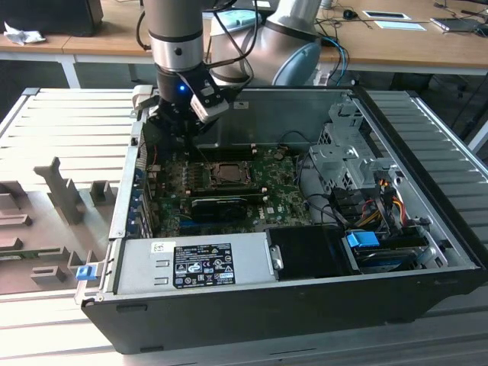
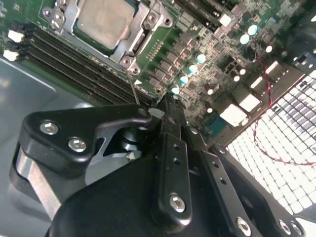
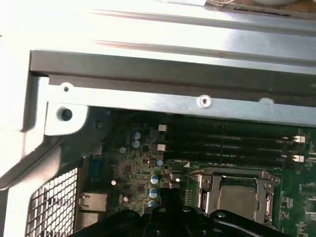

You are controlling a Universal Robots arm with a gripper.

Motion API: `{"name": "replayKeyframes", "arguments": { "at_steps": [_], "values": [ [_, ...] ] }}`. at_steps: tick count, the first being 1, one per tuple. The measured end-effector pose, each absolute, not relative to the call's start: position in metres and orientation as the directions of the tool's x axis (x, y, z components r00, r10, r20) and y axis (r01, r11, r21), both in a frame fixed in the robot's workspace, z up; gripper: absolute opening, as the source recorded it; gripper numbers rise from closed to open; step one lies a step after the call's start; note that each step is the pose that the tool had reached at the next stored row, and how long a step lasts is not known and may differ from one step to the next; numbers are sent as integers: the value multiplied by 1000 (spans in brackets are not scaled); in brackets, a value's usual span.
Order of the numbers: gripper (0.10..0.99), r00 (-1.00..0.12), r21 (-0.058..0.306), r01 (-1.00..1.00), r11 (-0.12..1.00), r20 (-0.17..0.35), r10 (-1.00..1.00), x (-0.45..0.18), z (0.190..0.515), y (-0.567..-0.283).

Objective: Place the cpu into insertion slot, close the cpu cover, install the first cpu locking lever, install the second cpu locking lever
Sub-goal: 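Install the first cpu locking lever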

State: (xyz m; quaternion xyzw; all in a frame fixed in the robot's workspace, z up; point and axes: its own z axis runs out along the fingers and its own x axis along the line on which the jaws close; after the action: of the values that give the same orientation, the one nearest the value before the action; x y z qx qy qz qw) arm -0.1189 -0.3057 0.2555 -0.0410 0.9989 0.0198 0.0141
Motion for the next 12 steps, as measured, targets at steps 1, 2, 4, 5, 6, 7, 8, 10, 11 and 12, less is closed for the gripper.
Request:
{"name": "replayKeyframes", "arguments": {
  "at_steps": [1, 2, 4, 5, 6, 7, 8, 10, 11, 12],
  "values": [
    [106, -996, 39, -83, 996, -30, -81, -120, 255, -306],
    [106, -996, 39, -83, 996, -30, -81, -120, 255, -305],
    [106, -996, 40, -83, 996, -30, -81, -122, 255, -304],
    [106, -996, 40, -83, 996, -30, -81, -122, 254, -304],
    [106, -996, 41, -83, 996, -30, -81, -122, 254, -303],
    [106, -996, 41, -83, 996, -30, -82, -122, 254, -302],
    [106, -996, 41, -83, 996, -30, -81, -123, 254, -299],
    [106, -996, 41, -83, 996, -30, -81, -123, 254, -296],
    [106, -996, 41, -83, 996, -30, -81, -123, 254, -295],
    [106, -996, 41, -83, 996, -30, -81, -122, 254, -294]
  ]
}}
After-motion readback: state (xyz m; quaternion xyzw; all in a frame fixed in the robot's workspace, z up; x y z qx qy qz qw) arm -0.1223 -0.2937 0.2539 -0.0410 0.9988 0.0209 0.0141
